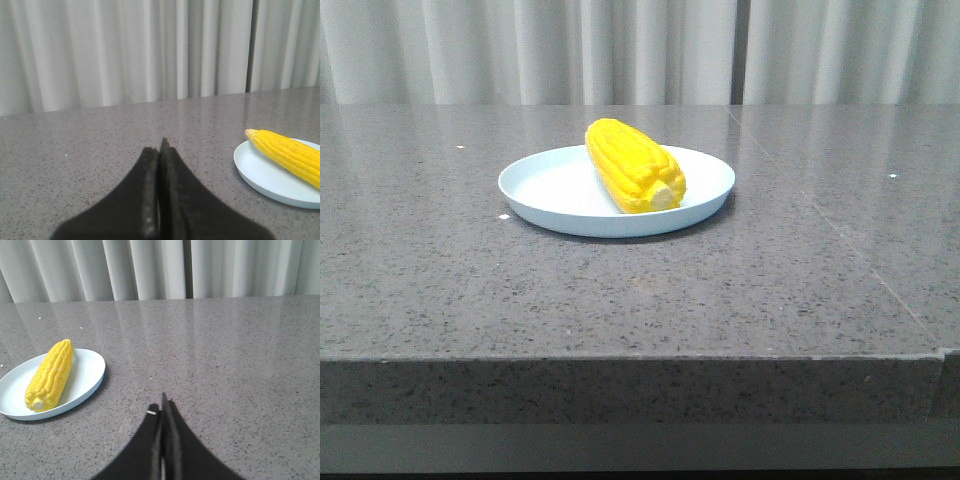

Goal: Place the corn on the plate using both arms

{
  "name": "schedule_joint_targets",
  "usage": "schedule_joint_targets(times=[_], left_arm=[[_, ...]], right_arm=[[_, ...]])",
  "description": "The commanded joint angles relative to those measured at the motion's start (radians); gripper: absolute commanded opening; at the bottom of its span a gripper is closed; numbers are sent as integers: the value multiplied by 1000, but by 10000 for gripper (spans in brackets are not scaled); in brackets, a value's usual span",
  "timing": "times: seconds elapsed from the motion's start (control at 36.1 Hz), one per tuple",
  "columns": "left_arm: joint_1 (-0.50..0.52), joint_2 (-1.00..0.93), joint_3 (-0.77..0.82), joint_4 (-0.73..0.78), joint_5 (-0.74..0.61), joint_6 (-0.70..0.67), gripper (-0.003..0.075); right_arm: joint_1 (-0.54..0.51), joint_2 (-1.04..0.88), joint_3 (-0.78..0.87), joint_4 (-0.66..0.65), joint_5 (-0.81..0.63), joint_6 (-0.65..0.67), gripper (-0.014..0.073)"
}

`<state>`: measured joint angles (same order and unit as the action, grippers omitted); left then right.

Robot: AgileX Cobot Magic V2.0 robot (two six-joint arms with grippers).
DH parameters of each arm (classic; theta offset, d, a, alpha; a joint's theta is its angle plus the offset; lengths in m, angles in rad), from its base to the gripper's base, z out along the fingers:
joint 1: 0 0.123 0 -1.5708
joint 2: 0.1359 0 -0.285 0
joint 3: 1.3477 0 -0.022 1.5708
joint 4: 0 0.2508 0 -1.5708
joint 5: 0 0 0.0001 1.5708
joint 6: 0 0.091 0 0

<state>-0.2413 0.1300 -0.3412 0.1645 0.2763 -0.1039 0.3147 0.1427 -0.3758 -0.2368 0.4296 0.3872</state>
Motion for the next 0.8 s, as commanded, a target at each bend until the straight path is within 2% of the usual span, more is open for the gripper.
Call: schedule_joint_targets(times=[0.0, 0.5, 0.66, 0.78], left_arm=[[1, 9, -28, 3, -81, -9, -20], [2, -6, -10, -1, -101, -2, -20], [61, -73, 57, -201, -108, 191, -20], [110, -120, 109, -218, -116, 194, -20]], right_arm=[[-6, 9, -25, -15, -85, -1, -58], [-6, 9, -25, -15, -85, -1, -58], [-6, 9, -25, -15, -85, -1, -58], [-6, 9, -25, -15, -85, -1, -58]])
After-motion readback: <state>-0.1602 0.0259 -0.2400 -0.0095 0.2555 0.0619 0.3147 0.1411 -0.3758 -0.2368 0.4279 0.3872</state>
